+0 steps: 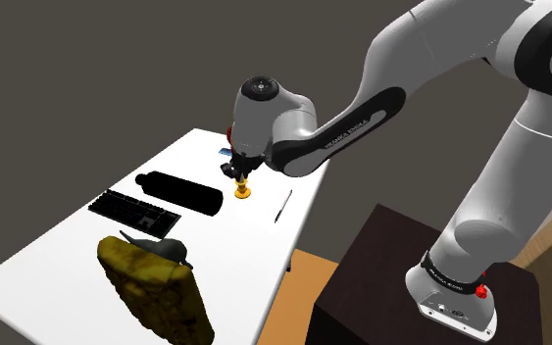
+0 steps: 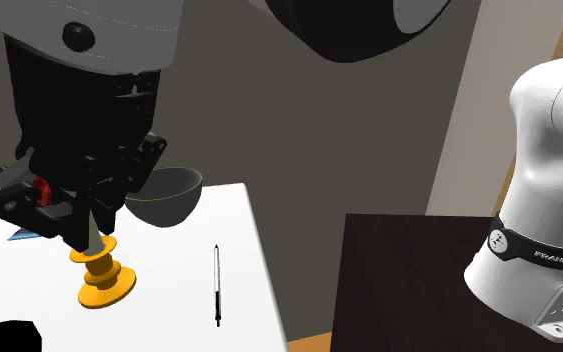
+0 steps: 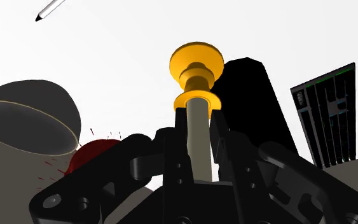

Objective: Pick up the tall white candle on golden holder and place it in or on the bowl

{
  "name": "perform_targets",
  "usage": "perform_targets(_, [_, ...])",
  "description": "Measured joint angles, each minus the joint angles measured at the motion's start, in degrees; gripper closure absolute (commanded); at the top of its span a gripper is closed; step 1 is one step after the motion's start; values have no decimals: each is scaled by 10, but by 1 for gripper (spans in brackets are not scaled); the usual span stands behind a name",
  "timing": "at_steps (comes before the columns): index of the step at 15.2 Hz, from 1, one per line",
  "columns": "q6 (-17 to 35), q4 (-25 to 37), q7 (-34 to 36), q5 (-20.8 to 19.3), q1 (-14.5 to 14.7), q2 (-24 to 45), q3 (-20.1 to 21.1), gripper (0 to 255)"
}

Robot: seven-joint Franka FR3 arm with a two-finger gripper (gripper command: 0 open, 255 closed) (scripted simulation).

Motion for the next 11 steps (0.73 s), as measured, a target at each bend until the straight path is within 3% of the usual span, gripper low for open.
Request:
perform_targets(6, [-29, 14, -43, 43, -2, -27, 0, 255])
perform_targets(11, [-4, 12, -120, 66, -34, -25, -33, 255])
